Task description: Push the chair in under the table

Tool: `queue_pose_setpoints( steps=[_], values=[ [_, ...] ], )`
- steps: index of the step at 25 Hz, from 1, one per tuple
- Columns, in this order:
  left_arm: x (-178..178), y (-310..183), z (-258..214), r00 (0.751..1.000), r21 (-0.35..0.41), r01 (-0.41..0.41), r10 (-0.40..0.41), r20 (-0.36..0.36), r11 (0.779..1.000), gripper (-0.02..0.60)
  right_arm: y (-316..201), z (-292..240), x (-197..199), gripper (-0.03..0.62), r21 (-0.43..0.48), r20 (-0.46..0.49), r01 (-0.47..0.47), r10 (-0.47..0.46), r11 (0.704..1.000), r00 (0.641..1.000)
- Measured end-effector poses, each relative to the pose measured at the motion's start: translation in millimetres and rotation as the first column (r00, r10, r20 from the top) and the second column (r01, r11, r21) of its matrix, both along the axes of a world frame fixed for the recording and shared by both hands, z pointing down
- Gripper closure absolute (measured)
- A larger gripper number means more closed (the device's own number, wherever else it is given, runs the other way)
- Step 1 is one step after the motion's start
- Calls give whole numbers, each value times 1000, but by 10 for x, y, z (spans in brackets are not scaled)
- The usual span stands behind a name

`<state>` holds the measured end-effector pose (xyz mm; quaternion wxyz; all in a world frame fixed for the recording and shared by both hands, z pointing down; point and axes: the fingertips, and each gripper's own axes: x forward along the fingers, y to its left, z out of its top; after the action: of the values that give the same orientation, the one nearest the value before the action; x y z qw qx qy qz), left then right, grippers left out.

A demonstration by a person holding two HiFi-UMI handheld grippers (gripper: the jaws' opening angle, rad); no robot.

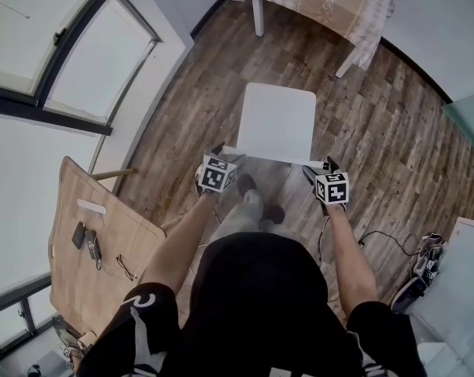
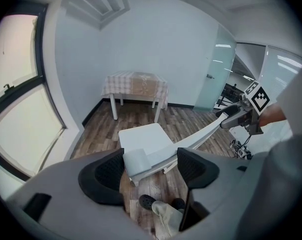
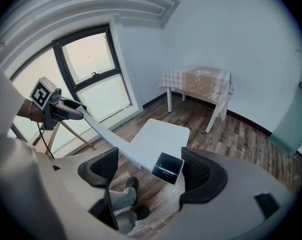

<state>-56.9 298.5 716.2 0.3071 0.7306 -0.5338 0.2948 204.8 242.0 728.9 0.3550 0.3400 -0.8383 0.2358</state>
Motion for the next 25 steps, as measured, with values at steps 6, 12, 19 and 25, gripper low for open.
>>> queue_pose_setpoints(
  steps=[6, 12, 19, 25],
  values=[
    [-21, -75, -9, 1000, -8, 2, -2, 3, 1000, 239, -71, 50, -37, 177, 12, -69, -5, 6, 1000, 998],
    [-57, -146, -4, 1000, -19, 15, -15, 10, 1000, 238, -141, 78, -75, 166, 18, -105, -11, 13, 1000, 994],
    [-130, -277, -16, 1000, -13, 18, -18, 15, 1000, 238, -249, 78, -141, 168, 13, -101, -18, 19, 1000, 995],
    [-218, -445, -14, 1000, -14, 15, -14, 18, 1000, 236, -378, 75, -222, 169, 3, -98, -26, 26, 1000, 995]
  ],
)
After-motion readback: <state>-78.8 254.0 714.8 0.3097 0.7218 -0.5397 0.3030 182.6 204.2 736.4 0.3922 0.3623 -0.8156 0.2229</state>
